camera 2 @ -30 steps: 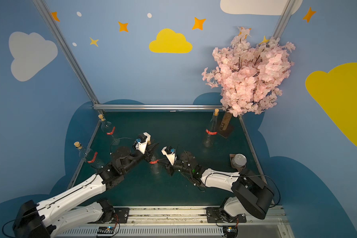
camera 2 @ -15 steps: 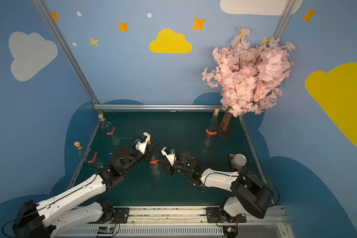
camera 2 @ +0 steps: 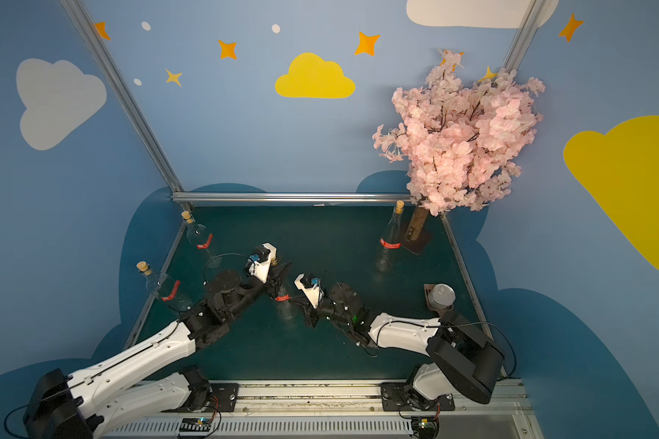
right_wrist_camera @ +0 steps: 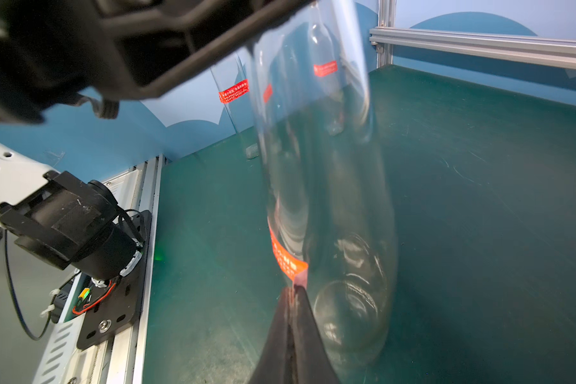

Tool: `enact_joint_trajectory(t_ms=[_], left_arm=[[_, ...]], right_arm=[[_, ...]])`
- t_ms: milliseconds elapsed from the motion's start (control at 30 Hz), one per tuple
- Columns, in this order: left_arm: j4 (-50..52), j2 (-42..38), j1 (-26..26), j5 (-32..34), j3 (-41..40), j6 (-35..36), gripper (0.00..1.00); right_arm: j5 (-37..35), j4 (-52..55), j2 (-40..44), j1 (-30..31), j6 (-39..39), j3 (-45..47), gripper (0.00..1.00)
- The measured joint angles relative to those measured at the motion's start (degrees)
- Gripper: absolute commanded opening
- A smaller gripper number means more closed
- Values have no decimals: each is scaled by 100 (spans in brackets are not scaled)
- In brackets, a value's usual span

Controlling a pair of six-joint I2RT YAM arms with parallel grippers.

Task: Remove the label from the bottle
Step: Tear open the label from the bottle.

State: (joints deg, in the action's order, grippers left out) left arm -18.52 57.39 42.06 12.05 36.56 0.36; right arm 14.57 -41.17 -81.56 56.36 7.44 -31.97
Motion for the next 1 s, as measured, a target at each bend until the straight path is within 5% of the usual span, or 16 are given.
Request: enact_joint_trajectory(t_ms=[1000], left_arm=[[0,92,2,170,63,-37,3]], right_arm=[[44,111,184,225,-225,44,0]])
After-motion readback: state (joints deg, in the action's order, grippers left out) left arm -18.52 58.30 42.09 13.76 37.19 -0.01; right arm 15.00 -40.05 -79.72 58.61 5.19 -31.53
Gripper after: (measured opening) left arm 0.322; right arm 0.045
